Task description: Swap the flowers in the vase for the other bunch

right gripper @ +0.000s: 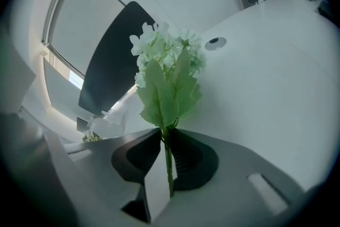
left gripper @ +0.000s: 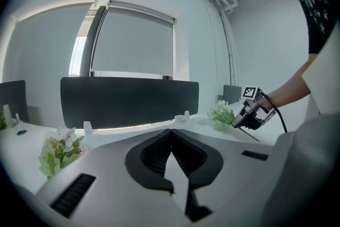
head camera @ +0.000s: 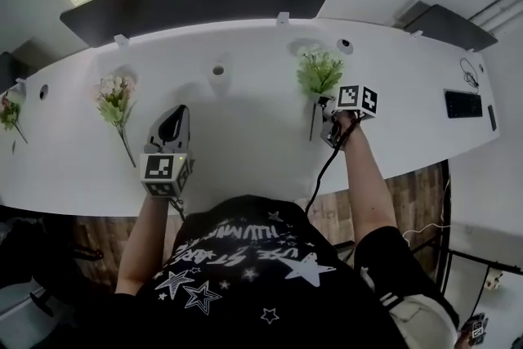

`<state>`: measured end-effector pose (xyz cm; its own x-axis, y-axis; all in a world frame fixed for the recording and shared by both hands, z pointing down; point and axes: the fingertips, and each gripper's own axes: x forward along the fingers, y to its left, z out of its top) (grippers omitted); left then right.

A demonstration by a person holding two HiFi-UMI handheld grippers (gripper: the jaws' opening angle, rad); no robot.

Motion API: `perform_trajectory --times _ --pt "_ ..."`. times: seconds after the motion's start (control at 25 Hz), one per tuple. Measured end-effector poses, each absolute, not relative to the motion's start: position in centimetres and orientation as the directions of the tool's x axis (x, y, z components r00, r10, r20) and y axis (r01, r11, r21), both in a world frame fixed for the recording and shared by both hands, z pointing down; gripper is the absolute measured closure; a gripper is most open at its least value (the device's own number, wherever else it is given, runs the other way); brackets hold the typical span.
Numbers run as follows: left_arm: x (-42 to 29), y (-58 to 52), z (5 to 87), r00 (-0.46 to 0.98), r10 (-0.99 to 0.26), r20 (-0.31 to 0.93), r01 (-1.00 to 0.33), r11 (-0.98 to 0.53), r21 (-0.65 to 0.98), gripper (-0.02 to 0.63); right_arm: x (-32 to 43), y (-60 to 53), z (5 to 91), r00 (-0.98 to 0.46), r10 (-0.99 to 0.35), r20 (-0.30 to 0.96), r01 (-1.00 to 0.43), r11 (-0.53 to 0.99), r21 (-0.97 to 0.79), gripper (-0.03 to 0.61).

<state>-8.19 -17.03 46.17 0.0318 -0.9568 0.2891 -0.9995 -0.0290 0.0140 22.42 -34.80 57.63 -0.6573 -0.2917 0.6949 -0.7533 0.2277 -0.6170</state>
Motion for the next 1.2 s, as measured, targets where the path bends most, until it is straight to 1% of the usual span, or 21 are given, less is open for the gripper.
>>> perform_trajectory --times 0.12,0.24,0.36,0.48,0.64,0.76,0.88,0.92,0.96,1.0,1.08,1.2 --pt "-8.8 -17.0 45.9 0.037 -0.954 0.297 -0.999 -0.031 0.024 0.607 20.4 -34.1 55.7 -0.711 -0.313 0.63 -0.702 0.247 -0.668 0.517" --pt "-9.3 -17.1 45.4 0.054 -0.963 0.263 -0.998 -0.047 0.031 0.607 18.4 -33.6 53.6 -0.755 -0.328 0.568 -0.652 0.28 -0.704 0.517" --pt "-9.2 -17.0 44.7 0.076 -0.964 0.254 -0.997 -0.066 0.046 0.606 16.5 -33.3 51.3 -0.793 -0.339 0.507 -0.603 0.314 -0.733 0.517" --pt "-9.2 -17.2 44.1 0.106 -0.965 0.241 -0.994 -0.102 0.033 0.606 14.7 -33.0 48.2 -0.842 -0.343 0.416 -0.529 0.376 -0.761 0.517" --pt "-8.3 -18.1 41.4 0.183 -0.965 0.187 -0.983 -0.183 0.02 0.606 12.5 -32.2 44.1 -0.893 -0.328 0.307 -0.442 0.512 -0.737 0.517" --pt "-8.1 -18.7 40.9 0.215 -0.955 0.204 -0.976 -0.217 0.013 0.606 10.4 -31.6 42.1 -0.913 -0.317 0.259 -0.403 0.588 -0.702 0.517" --pt "-8.0 -19.4 42.3 0.245 -0.941 0.233 -0.969 -0.244 0.031 0.601 8.4 -31.3 40.5 -0.922 -0.321 0.218 -0.382 0.654 -0.653 0.515" --pt "-7.7 -19.5 42.9 0.262 -0.933 0.245 -0.965 -0.26 0.042 0.569 7.8 -31.2 39.9 -0.924 -0.325 0.203 -0.377 0.674 -0.635 0.515" --pt "-7.4 -19.7 43.5 0.283 -0.924 0.258 -0.959 -0.279 0.054 0.503 7.2 -31.1 39.3 -0.926 -0.329 0.187 -0.371 0.693 -0.618 0.515" --pt "-7.0 -19.8 44.1 0.301 -0.913 0.274 -0.953 -0.296 0.06 0.46 6.8 -31.0 38.7 -0.927 -0.333 0.172 -0.366 0.707 -0.605 0.515" --pt "-6.5 -20.3 45.0 0.318 -0.9 0.3 -0.947 -0.319 0.048 0.419 6.2 -31.0 37.6 -0.929 -0.341 0.147 -0.359 0.728 -0.584 0.515" --pt "-6.1 -21.2 45.4 0.328 -0.898 0.292 -0.943 -0.329 0.049 0.37 5.5 -31.2 36.5 -0.931 -0.347 0.115 -0.348 0.746 -0.568 0.515"
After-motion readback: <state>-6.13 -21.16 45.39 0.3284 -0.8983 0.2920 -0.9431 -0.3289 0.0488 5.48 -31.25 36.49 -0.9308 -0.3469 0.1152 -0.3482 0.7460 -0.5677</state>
